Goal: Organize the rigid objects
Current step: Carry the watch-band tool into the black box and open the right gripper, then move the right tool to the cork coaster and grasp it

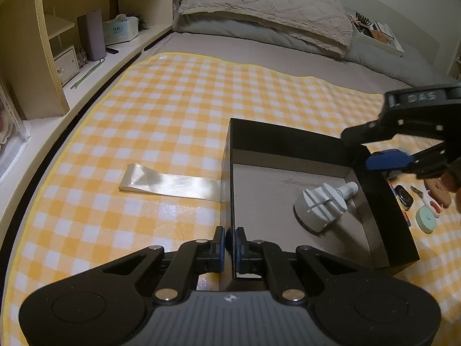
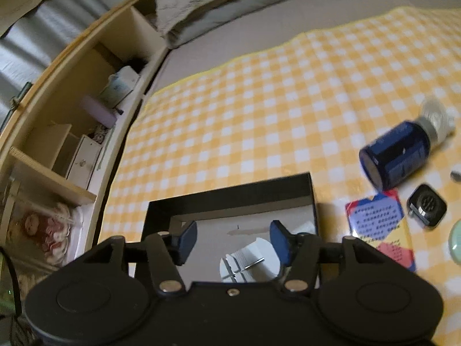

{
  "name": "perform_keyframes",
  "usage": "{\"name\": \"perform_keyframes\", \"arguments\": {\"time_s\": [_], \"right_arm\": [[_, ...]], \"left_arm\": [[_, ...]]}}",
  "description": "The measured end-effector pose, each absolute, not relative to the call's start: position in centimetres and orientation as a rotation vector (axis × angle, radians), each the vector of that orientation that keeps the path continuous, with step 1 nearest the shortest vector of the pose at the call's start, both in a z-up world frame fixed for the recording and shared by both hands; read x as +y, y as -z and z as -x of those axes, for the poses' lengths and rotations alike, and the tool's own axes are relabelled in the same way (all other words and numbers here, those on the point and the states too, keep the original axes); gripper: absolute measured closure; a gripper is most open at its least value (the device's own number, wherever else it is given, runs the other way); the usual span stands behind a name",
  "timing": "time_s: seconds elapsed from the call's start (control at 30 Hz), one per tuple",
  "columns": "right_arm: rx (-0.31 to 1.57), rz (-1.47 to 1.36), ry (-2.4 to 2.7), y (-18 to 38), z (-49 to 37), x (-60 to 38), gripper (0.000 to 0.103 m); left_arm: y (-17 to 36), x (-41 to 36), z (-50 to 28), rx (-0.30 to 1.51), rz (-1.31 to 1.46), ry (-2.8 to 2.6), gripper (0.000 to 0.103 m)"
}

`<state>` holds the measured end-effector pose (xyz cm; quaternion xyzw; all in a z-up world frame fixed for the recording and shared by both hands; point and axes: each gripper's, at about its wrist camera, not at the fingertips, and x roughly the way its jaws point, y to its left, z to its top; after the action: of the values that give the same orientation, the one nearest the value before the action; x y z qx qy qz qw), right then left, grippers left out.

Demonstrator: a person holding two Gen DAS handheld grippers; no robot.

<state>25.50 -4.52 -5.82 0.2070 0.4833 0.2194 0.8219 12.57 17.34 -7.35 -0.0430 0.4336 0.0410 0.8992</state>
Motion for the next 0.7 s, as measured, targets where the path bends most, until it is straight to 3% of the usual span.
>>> {"name": "perform_keyframes", "arguments": {"time_s": [0.23, 0.43, 0.7], "right_arm": [[0.926, -0.384, -0.506, 3.6, -25.8, -7.3, 0.026], [0.850, -0.299, -0.436, 3.0, -26.5, -12.1, 0.004], [0.799, -0.155, -0.212, 4.1, -27.5, -19.0, 0.000]], "left_arm": [[7.5, 17.3, -12.7, 0.901, 0.081, -0.095, 0.096], [7.7, 17.3, -13.0, 0.908, 0.079, -0.100, 0.096], [7.7, 17.4, -12.9, 0.911, 0.081, -0.099, 0.095]]}}
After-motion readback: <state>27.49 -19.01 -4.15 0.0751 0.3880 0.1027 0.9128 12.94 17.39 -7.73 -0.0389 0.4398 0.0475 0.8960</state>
